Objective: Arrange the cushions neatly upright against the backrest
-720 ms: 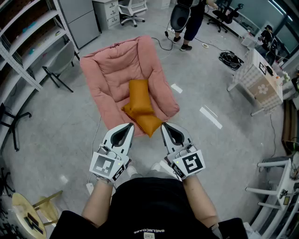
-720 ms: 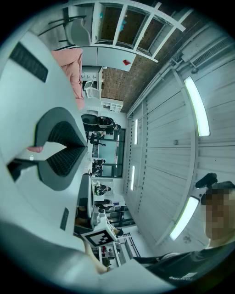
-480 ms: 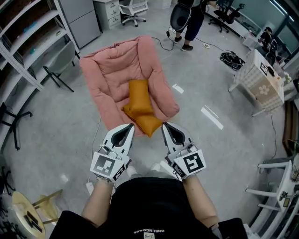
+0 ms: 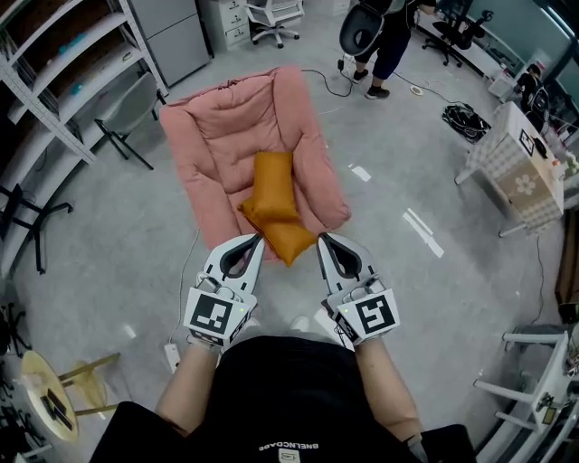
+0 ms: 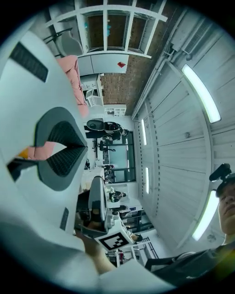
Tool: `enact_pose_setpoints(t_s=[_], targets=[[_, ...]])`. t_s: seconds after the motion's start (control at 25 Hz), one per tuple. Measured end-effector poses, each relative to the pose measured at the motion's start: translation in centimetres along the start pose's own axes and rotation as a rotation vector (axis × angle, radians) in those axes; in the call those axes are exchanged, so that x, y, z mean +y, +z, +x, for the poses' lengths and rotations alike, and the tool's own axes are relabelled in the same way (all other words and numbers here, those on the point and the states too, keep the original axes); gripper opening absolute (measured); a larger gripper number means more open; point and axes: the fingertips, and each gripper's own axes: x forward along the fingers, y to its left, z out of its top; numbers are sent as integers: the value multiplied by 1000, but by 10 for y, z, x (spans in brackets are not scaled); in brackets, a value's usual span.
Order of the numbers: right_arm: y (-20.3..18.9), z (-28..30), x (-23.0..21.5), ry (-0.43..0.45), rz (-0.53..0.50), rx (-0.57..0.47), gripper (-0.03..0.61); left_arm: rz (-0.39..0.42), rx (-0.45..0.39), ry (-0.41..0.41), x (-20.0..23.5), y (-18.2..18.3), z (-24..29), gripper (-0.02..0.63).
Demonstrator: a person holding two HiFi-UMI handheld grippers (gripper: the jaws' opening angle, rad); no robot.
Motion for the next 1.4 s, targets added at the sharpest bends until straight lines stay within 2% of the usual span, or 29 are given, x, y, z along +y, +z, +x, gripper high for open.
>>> enact_pose_setpoints(t_s=[0.16,0.32,0.56,0.92,1.16,1.4], targets=[[-6,2,-14,21,26,-4,11,41,37,32,-4,-5,10,12],[-19,8,-23,27,51,30,11,3,73,49,1,-17,16,12],[-34,38,-32,17,68,61,11,-3,123,41,24,-35,26,12],[-49,125,-30,13,20,136,12,-37,137,22,113,-54,51,12],[-54,182,-36,-32,4,184,12,-51,132,-25,177,-58,72,12],[-60,213,-46,-68,-10,251,18,-52,160,-57,215,-75,91,12]])
